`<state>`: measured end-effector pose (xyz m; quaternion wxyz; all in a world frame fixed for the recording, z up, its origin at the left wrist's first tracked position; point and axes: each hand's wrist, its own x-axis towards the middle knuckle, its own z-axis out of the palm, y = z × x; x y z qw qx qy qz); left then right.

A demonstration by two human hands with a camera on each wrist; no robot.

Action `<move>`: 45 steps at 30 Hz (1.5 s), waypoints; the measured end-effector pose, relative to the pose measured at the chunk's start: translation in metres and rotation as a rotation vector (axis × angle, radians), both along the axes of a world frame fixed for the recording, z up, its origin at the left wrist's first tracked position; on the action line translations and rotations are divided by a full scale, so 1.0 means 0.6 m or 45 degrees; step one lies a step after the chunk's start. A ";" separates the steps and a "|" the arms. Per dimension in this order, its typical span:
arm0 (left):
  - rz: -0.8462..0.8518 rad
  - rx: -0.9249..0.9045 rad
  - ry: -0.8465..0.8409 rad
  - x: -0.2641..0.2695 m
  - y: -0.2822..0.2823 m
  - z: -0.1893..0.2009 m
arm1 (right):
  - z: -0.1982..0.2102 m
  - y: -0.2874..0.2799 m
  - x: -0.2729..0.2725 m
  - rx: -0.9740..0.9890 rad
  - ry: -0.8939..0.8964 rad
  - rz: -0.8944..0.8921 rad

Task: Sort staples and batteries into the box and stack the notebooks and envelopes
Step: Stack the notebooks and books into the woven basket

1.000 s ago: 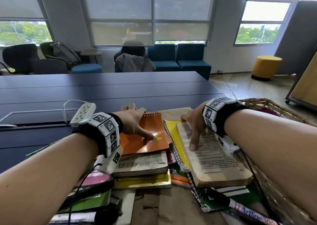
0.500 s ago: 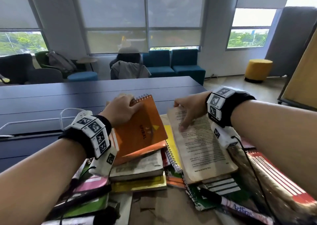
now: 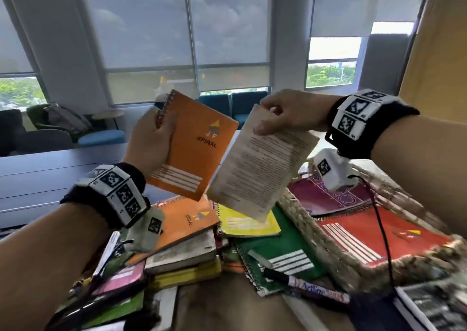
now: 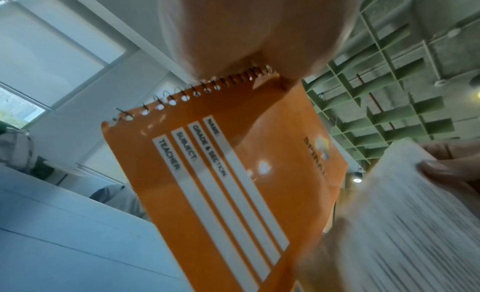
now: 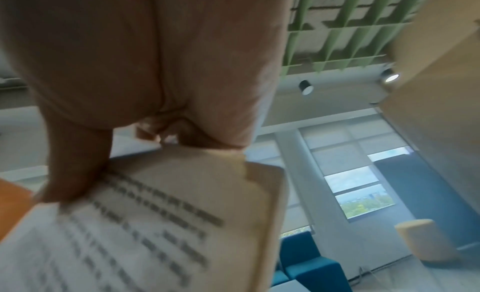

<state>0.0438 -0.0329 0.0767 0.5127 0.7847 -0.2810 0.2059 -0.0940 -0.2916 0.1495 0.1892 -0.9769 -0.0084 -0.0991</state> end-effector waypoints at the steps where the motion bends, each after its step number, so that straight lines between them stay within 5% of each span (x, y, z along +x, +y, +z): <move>1: 0.003 -0.046 -0.009 -0.002 -0.006 0.006 | 0.007 -0.011 -0.014 0.079 -0.070 -0.037; 7: -0.002 -0.251 -0.011 -0.026 -0.048 0.029 | 0.037 -0.094 -0.095 0.294 -0.226 -0.313; 17: -0.031 -0.250 0.068 -0.061 -0.124 0.021 | -0.040 -0.265 -0.198 0.444 0.161 -0.627; 30: -0.372 -0.135 0.273 -0.095 -0.253 -0.045 | -0.200 -0.299 -0.212 0.567 0.684 -0.765; 45: -0.449 0.001 0.312 -0.105 -0.284 -0.058 | -0.199 -0.303 -0.219 0.060 0.998 -0.687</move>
